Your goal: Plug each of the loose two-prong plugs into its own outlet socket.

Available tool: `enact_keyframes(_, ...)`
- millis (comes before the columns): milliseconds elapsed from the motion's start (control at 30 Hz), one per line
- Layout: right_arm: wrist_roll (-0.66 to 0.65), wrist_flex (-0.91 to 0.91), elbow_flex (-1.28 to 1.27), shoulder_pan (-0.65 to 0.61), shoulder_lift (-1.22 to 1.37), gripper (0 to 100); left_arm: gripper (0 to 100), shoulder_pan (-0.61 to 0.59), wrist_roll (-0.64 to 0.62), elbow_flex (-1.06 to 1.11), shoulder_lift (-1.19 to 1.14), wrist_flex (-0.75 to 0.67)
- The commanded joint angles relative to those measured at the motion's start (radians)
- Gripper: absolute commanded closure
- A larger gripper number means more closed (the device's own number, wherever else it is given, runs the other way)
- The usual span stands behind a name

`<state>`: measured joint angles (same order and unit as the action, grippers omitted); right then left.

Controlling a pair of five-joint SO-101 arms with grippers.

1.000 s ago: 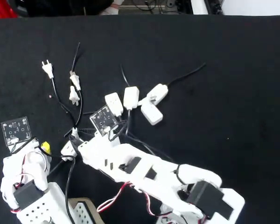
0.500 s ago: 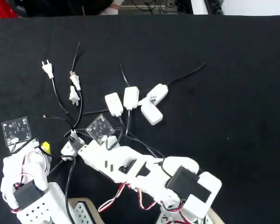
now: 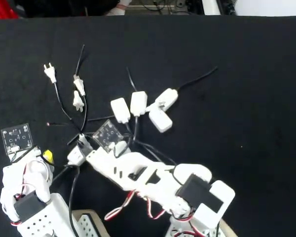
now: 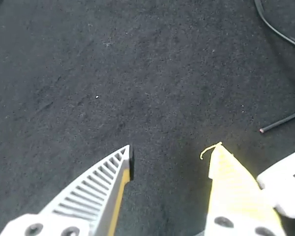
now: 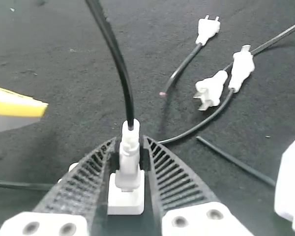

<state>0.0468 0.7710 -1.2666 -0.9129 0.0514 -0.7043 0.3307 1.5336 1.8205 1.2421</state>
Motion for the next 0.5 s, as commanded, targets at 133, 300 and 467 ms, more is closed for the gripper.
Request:
enact_keyframes(133,-0.009,0.008,-0.012,0.021,-0.010,98.6,74,0.012,0.006,-0.005,0.005,-0.015)
enact_keyframes(300,-0.049,-0.066,-0.022,0.075,-0.056,98.6,74,0.012,0.006,-0.005,0.005,-0.015)
enact_keyframes(467,-0.055,-0.319,-0.053,0.127,-0.216,98.6,74,0.012,0.008,-0.005,0.005,-0.015)
